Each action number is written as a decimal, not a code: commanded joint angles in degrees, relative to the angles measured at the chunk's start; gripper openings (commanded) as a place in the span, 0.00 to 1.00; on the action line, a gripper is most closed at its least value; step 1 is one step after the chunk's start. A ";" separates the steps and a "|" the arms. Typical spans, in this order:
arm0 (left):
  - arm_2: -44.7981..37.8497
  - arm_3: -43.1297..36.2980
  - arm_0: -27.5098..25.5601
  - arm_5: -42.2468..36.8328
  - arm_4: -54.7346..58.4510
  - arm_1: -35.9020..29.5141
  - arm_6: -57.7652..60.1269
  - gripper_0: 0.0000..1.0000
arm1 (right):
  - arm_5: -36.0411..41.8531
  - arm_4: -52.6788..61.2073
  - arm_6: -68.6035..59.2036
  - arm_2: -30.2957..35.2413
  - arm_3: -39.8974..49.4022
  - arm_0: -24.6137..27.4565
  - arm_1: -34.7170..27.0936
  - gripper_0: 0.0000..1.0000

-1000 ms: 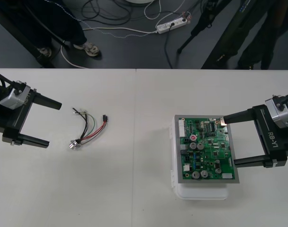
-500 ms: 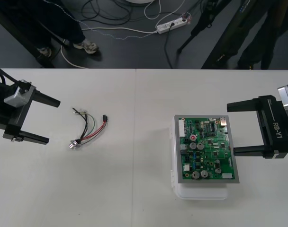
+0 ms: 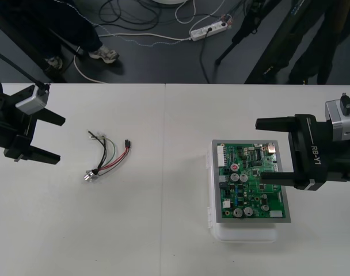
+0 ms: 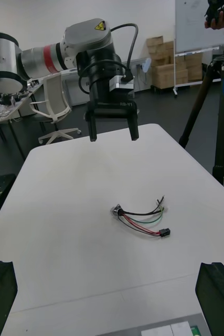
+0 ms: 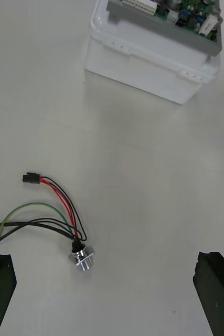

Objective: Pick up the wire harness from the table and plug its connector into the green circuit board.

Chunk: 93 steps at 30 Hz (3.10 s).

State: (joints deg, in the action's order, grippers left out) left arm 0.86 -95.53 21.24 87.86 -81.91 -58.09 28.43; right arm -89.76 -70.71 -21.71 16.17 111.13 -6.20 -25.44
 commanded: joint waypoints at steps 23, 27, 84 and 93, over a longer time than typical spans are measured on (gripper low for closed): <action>3.18 -13.36 0.65 2.14 -23.91 0.08 19.83 1.00 | -0.24 -5.41 14.94 -2.29 -6.36 -8.12 6.54 1.00; 3.18 -14.50 -0.58 2.14 -27.78 2.54 20.35 1.00 | -0.24 -5.49 17.93 -3.43 -8.56 -8.39 8.04 1.00; 0.54 -13.89 -14.47 2.05 -60.21 31.81 26.33 1.00 | -0.24 -7.69 7.30 -7.47 -9.17 -10.58 16.30 1.00; 0.28 -11.78 -13.59 0.56 -61.53 31.81 26.42 1.00 | -0.24 -8.48 7.56 -8.00 -9.17 -10.67 17.44 1.00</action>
State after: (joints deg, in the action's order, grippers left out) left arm 2.46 -108.32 7.77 88.12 -142.69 -27.23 50.81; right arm -89.76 -78.76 -12.84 9.37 101.46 -15.20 -9.43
